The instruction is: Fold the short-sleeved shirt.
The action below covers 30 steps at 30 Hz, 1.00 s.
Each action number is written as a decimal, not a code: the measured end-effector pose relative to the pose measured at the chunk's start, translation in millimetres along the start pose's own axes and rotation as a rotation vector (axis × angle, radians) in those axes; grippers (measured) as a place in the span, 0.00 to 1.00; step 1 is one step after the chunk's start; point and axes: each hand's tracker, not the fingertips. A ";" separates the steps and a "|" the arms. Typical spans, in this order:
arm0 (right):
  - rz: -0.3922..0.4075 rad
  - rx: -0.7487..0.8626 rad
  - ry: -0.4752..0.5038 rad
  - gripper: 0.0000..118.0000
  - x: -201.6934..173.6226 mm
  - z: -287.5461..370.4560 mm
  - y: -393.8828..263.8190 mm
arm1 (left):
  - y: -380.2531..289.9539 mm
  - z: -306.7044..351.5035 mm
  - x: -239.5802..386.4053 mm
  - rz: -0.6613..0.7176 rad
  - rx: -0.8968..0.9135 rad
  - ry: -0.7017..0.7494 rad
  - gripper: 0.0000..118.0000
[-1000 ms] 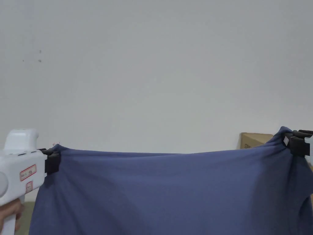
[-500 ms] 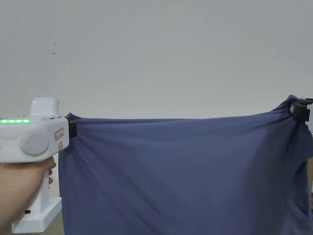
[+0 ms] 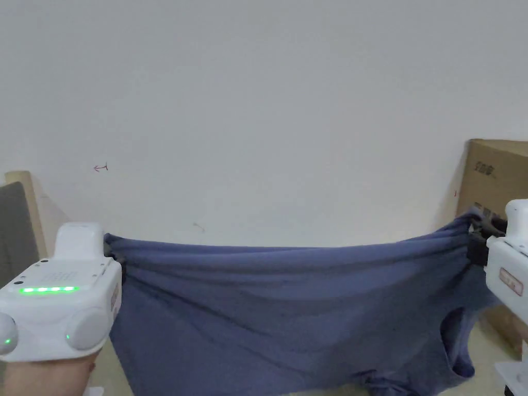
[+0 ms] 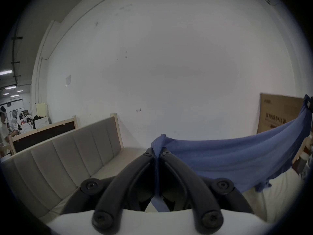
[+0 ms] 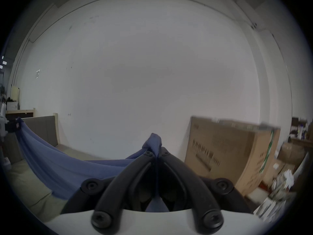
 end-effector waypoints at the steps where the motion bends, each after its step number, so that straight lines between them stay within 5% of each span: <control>1: -0.017 -0.022 0.032 0.01 2.8 5.8 -15.0 | -13.1 5.0 0.3 0.000 -0.008 0.003 0.03; 9: -0.021 -0.143 0.090 0.01 24.0 116.3 -96.1 | -96.9 87.9 -18.1 0.043 -0.133 -0.077 0.03; 12: -0.017 -0.200 0.144 0.01 24.8 169.7 -117.0 | -136.2 132.2 -23.3 -0.055 -0.180 -0.119 0.03; 17: -0.002 -0.288 0.167 0.01 27.9 252.4 -151.1 | -182.3 209.5 -47.6 0.030 -0.261 -0.123 0.03; 30: 0.151 -0.571 0.180 0.01 17.6 383.2 -267.8 | -303.5 333.2 -70.0 -0.024 -0.446 -0.205 0.03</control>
